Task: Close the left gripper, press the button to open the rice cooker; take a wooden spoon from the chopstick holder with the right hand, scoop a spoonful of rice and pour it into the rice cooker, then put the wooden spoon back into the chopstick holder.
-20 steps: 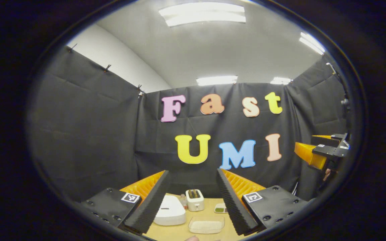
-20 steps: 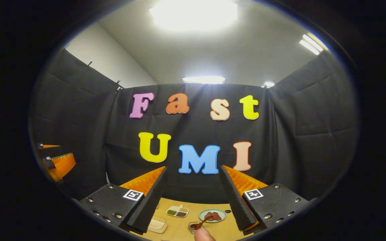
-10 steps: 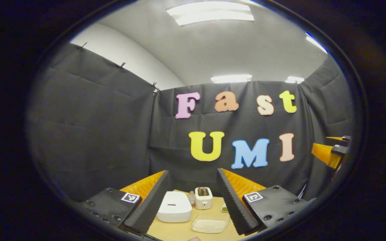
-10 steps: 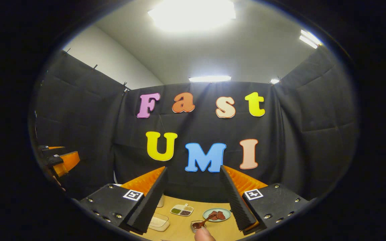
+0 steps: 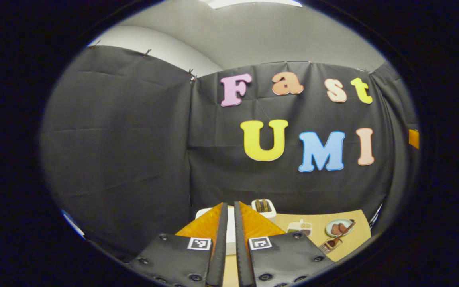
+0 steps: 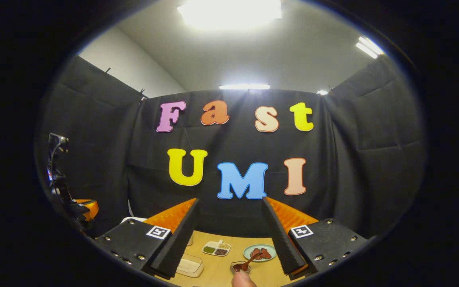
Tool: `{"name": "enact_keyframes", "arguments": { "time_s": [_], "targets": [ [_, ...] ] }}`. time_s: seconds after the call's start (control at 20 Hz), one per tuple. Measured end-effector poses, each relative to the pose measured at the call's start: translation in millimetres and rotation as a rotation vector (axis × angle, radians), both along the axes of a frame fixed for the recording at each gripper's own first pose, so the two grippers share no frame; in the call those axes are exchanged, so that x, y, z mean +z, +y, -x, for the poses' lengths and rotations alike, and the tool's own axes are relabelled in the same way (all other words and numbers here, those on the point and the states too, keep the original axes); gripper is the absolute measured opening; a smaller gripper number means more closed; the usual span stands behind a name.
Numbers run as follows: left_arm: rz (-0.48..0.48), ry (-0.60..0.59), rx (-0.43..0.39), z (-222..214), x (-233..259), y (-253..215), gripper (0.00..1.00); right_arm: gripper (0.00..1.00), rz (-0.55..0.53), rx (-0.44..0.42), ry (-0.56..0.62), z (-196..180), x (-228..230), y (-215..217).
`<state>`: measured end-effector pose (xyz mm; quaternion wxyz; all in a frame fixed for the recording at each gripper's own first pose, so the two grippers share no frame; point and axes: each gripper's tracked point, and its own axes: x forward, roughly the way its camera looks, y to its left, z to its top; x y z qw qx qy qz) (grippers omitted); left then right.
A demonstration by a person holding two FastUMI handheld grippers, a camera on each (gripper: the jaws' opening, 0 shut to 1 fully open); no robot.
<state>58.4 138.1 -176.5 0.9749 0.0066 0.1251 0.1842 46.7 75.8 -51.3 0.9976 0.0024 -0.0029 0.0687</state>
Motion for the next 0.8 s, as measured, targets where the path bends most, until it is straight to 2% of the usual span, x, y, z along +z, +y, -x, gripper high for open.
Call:
{"name": "enact_keyframes", "arguments": {
  "time_s": [0.05,0.1,0.35,0.6,0.8],
  "targets": [
    [0.021,0.029,-0.015,-12.4,-21.2,8.5,0.11,0.94,0.013,-0.024,-0.004,-6.5,2.3,6.3],
    [0.049,0.073,-0.035,-31.7,-45.4,17.3,0.08,0.94,0.027,-0.048,-0.004,-11.5,1.9,12.5],
    [0.089,0.282,-0.036,-85.5,-167.6,69.2,0.09,0.94,0.111,-0.127,0.035,-28.9,-5.8,43.8],
    [0.110,0.355,-0.024,-145.4,-246.6,102.6,0.11,0.94,0.202,-0.194,0.076,-38.8,-16.4,50.0],
    [0.121,0.422,-0.015,-169.7,-299.2,112.8,0.09,0.94,0.214,-0.222,0.130,-48.9,-29.6,51.0]
  ]
}}
